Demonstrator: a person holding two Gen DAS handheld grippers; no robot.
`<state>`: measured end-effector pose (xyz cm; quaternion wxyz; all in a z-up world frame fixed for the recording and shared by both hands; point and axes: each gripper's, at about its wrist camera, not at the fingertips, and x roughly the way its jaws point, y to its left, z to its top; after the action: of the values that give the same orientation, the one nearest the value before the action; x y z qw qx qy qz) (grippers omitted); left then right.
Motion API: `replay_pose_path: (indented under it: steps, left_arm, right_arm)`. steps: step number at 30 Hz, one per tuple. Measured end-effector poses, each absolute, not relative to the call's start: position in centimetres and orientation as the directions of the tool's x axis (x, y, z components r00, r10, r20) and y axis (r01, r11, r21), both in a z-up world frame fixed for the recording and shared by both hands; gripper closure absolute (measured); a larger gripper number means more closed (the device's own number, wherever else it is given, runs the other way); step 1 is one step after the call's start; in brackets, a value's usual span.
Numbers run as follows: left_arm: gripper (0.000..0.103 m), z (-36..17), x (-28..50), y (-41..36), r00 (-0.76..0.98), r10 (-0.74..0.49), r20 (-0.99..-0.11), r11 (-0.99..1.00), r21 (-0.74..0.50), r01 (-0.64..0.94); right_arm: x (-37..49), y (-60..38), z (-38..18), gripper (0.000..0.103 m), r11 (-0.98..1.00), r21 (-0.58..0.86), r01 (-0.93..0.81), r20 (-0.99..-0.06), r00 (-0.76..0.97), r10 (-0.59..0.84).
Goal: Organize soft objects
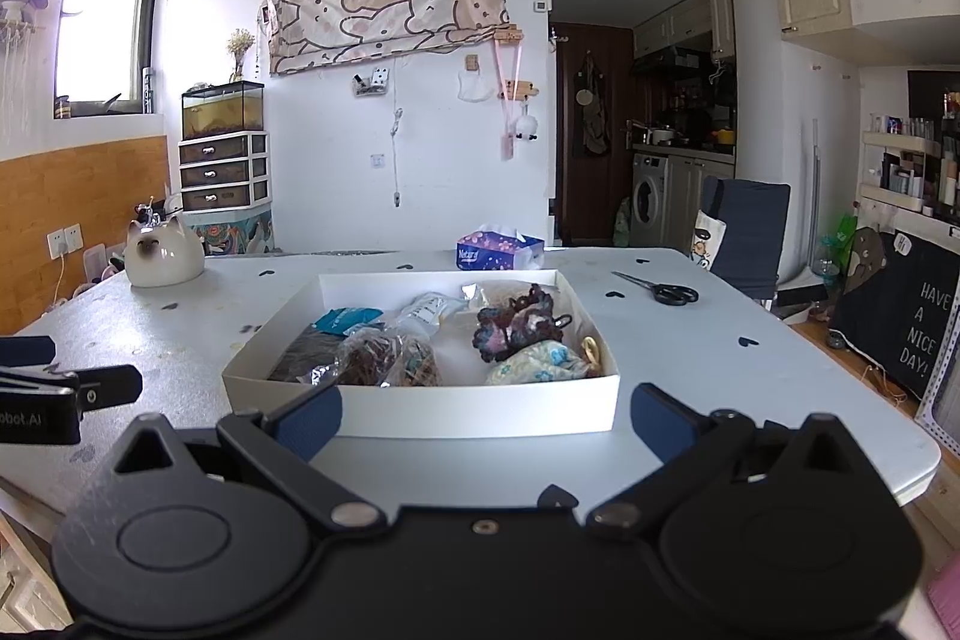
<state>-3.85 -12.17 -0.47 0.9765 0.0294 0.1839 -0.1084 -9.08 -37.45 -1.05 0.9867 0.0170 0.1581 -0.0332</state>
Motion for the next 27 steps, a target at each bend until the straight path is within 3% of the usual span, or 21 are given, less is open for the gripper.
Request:
replay_pose_path:
  steps: [27]
  left_arm:
    - [0.000, -0.45, -3.83, -12.19, 0.908, -0.201, -0.367, 0.975, 0.017, 0.223]
  right_arm:
    - [-8.91, -37.43, -1.14, 0.000, 0.997, 0.021, 0.068, -0.320, 0.946, -0.058]
